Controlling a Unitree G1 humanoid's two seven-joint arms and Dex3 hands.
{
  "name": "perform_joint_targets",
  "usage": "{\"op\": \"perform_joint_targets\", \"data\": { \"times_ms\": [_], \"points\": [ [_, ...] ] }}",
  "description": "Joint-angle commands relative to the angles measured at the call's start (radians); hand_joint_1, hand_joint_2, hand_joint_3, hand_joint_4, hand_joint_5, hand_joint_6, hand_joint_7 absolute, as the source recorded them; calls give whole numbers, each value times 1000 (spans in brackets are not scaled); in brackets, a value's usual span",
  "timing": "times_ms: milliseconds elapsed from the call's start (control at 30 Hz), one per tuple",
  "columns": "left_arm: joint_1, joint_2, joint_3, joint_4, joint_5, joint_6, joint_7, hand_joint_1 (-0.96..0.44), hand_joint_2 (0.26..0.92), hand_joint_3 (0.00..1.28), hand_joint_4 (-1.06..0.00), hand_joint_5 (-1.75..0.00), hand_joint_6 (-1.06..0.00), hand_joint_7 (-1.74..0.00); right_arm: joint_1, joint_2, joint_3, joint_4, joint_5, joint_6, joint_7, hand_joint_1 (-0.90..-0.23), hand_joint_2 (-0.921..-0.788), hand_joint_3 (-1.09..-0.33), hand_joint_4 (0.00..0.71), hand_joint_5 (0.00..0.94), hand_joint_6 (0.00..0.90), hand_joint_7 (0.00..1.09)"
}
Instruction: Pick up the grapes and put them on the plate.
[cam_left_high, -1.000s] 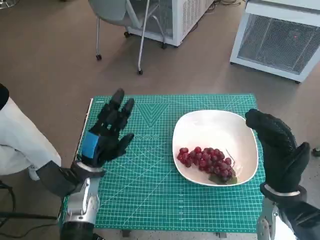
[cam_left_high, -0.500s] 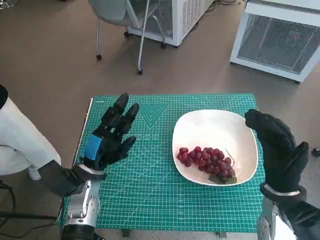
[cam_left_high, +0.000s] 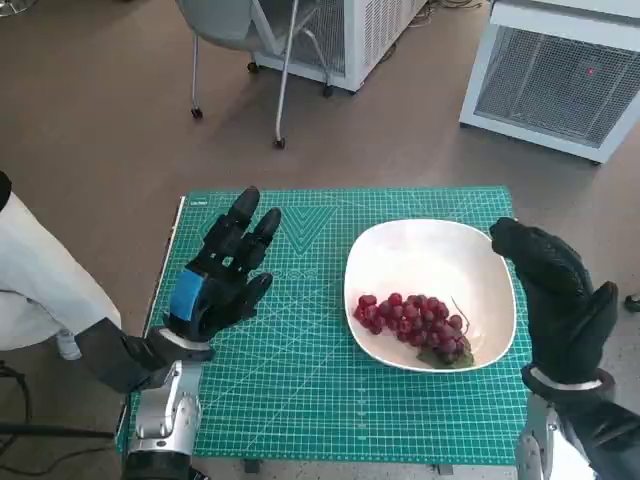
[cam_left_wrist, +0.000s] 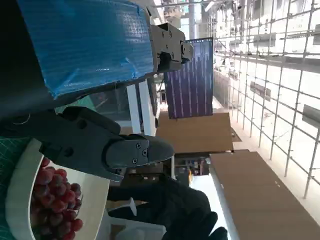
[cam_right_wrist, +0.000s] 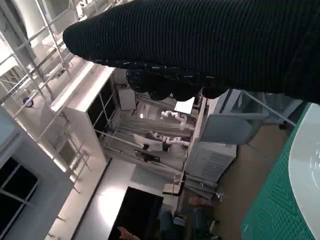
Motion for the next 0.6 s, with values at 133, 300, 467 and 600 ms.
{"op": "perform_joint_targets", "data": {
  "times_ms": [133,300,467,600],
  "points": [
    [1,-10,14,14,27,-88,15,9,921,229,-140,-9,-173,-20,6,-2,-2,14,5,6,11,-507,-921,-555,466,3,160,605],
    [-2,-12,11,28,44,-120,31,30,921,227,-174,-23,-194,-31,7,-2,-2,12,7,9,13,-507,-921,-555,466,3,159,605],
    [2,-7,8,18,39,-99,30,20,921,228,-191,-27,-202,-35,7,-1,-3,12,7,10,14,-506,-921,-555,466,2,159,606],
    [3,2,4,17,42,-93,25,10,921,226,-195,-24,-204,-35,9,-2,-3,10,8,11,14,-506,-921,-555,466,2,158,607]
  ]
}}
